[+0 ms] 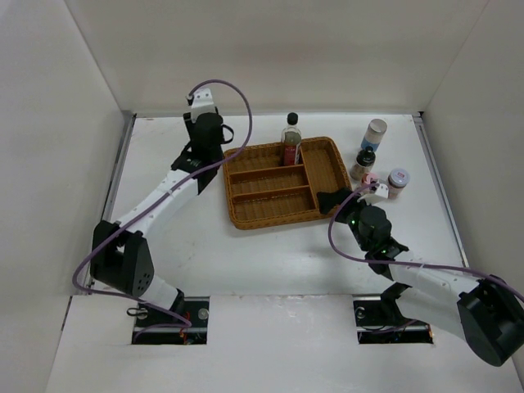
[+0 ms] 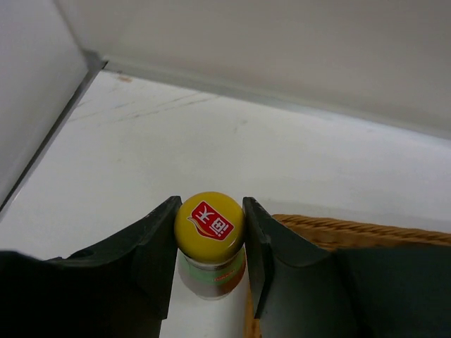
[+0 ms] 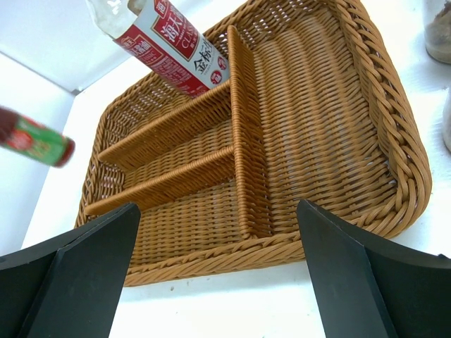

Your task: Organize the condiment bottles

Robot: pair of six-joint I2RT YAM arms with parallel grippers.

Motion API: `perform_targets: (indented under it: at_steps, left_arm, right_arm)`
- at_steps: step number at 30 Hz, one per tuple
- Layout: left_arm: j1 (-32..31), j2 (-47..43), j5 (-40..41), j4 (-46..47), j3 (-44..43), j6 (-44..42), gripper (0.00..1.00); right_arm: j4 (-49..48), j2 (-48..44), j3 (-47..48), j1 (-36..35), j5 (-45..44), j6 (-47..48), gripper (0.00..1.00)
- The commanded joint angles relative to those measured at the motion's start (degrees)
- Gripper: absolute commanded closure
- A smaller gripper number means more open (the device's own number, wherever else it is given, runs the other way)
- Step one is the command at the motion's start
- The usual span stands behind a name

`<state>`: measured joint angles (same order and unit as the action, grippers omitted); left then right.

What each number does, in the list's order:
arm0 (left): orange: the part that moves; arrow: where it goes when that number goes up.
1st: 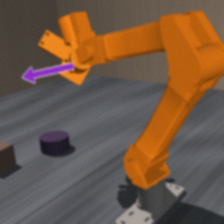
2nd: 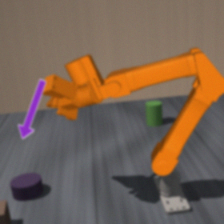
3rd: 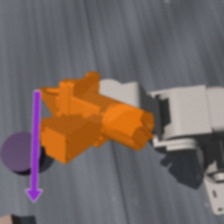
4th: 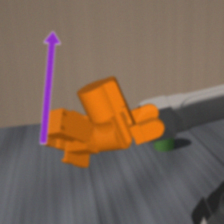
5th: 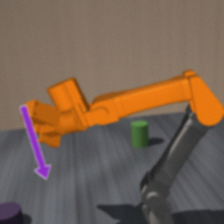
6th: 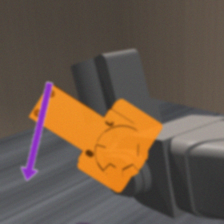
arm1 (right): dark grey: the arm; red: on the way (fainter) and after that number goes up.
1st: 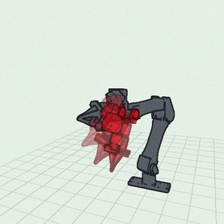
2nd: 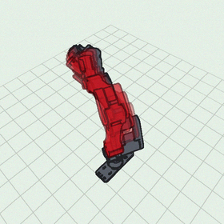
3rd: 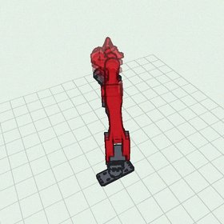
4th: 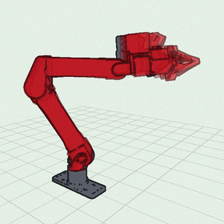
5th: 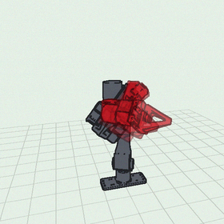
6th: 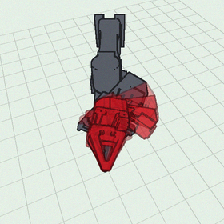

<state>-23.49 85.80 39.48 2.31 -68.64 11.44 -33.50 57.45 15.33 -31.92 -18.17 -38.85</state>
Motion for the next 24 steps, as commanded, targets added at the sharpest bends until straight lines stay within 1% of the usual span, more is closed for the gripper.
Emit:
perform_targets:
  at_steps: [1,4,6,14,20,24]
  left_arm:
    - [-3.62,-2.4,-2.21,7.1,-6.94,-1.78,0.84]
    - [-6.43,0.06,-3.1,7.53,-9.22,-1.6,0.84]
    - [-7.23,2.26,-3.36,7.63,-11.33,-1.6,0.84]
    - [-8.11,9.29,-6.35,7.89,-17.22,-1.77,0.84]
    - [-8.02,11.58,-6.97,8.77,-17.05,-1.51,0.84]
    - [-7.76,11.67,-6.97,9.64,-13.99,-1.16,0.84]
  right_arm:
    - [-2.72,-0.5,2.16,-0.03,0.59,-0.52,0.0]
    - [-2.45,-0.5,2.6,-0.11,0.25,0.0,0.0]
    - [-2.71,-0.76,2.34,-0.11,0.07,0.18,0.0]
    - [-2.72,-1.2,2.16,-0.11,0.16,0.18,0.0]
    - [-2.72,-0.32,2.42,-0.11,0.07,0.44,0.0]
    - [-2.72,-0.15,2.51,-0.11,-0.02,0.53,0.0]
